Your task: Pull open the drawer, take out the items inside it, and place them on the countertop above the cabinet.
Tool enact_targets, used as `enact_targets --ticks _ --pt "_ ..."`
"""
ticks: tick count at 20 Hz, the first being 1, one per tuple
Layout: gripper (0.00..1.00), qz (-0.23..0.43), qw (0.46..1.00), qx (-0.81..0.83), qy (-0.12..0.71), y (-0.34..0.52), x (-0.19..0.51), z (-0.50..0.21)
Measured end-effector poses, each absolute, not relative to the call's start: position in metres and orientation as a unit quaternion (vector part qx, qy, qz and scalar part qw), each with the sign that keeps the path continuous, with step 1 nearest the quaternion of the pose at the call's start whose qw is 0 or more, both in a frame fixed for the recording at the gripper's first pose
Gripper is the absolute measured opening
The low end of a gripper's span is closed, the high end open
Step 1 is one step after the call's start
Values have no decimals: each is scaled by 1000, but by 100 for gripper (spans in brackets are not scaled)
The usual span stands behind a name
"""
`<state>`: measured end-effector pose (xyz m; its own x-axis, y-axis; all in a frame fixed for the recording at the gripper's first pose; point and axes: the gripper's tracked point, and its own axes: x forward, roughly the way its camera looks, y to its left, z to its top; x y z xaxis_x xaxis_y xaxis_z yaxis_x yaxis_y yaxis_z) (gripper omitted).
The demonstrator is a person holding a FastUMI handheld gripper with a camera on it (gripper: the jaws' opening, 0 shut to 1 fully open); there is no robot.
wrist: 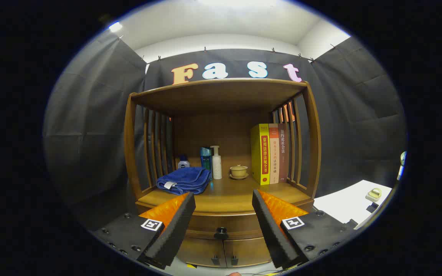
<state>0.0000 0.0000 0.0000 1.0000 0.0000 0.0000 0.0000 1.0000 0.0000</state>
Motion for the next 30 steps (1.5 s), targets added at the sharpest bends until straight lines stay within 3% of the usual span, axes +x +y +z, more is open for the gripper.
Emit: enact_targets --ticks 17,30 --pt "98 -5 1000 -10 15 2 20 -7" --pt "98 -12 990 -16 138 -9 63 -141"
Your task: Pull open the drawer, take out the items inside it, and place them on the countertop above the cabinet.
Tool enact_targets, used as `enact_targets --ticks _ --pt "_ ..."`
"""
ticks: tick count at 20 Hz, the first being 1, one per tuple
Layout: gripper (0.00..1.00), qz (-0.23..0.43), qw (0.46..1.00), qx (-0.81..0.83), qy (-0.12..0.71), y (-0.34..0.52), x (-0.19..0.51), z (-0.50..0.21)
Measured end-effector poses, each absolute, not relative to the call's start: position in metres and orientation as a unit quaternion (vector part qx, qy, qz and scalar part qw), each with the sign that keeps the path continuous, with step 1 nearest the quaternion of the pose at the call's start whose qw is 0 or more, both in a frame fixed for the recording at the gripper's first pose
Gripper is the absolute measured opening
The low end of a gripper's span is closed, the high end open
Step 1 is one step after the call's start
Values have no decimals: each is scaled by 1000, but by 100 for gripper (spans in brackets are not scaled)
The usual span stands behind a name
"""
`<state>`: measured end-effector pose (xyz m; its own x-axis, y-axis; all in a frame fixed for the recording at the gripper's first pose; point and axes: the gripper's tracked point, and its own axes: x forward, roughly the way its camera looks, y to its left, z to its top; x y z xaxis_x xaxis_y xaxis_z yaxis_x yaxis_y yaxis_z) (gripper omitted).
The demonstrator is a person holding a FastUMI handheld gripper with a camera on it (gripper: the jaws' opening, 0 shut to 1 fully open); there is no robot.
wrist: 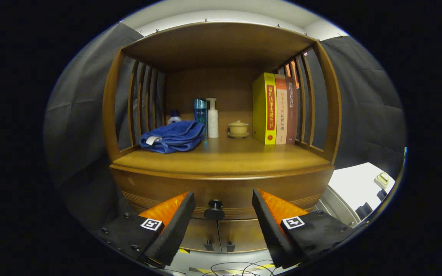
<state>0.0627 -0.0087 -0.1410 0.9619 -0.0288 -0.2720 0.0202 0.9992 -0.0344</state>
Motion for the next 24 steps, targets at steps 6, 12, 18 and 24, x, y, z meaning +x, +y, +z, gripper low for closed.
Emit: enact_targets --ticks 6,12,18,24 --pt "98 -18 985 -3 171 -8 82 -186" --pt "91 -23 980 0 198 -2 95 -216" --pt "67 -23 981 -11 193 5 99 -220" --pt "52 -29 982 -12 188 5 98 -220"
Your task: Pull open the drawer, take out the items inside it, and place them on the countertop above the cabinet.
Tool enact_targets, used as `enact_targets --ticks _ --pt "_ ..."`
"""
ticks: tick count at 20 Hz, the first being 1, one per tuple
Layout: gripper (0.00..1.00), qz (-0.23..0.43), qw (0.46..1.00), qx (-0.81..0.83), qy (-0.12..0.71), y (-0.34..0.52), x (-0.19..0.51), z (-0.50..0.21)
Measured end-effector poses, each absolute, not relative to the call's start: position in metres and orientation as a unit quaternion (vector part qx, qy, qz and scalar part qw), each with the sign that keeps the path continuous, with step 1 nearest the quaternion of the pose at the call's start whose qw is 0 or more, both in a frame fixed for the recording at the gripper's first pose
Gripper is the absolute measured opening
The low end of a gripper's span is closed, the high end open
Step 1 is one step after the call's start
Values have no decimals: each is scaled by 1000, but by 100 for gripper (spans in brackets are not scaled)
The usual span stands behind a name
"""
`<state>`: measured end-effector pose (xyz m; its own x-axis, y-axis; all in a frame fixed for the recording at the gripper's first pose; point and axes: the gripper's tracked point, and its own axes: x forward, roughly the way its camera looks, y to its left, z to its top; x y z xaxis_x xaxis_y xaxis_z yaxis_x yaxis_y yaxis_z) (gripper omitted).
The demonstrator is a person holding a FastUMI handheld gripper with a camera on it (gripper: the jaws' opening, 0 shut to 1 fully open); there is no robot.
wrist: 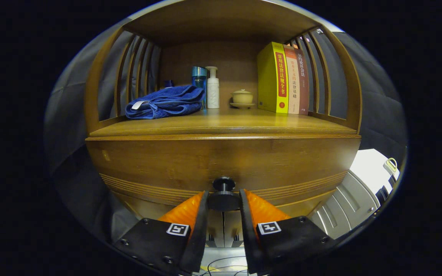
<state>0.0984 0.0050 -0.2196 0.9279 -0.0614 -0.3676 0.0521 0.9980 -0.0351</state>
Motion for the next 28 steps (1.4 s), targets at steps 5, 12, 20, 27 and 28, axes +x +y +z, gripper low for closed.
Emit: enact_targets --ticks 5,12,20,27,28 --pt "47 -29 980 -16 194 5 96 -221" --pt "47 -29 978 -10 204 7 70 -220" --pt "47 -24 978 -15 207 9 16 -219" --pt "47 -21 975 -7 221 11 -28 -217" --pt "47 -20 975 -7 223 11 -32 -217"
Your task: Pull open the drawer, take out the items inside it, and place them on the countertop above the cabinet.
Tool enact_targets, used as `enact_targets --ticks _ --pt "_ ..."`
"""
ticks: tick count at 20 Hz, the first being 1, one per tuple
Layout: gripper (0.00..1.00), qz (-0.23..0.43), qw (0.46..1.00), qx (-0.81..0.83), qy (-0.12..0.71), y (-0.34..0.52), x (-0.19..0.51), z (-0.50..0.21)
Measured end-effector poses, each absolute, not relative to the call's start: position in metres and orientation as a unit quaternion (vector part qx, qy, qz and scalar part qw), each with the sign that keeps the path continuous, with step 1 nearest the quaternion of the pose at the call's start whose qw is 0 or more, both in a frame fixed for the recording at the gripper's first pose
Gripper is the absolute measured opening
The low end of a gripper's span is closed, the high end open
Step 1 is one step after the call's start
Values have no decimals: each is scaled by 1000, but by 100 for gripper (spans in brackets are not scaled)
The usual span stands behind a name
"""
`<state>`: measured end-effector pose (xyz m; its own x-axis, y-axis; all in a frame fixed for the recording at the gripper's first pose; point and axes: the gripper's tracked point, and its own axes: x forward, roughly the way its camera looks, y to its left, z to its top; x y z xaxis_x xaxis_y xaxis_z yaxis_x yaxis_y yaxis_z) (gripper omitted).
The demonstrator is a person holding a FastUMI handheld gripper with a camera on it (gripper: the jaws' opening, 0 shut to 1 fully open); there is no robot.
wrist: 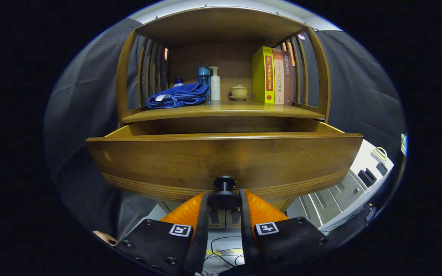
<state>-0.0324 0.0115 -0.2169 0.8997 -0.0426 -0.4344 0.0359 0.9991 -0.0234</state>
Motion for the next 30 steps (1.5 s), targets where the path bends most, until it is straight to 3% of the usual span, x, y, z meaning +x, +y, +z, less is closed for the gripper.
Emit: enact_targets --ticks 23,26,30 --pt "45 -24 970 5 242 9 -89 -228" --pt "53 -17 969 16 247 11 -92 -226" --pt "78 12 972 17 233 23 -99 -204"
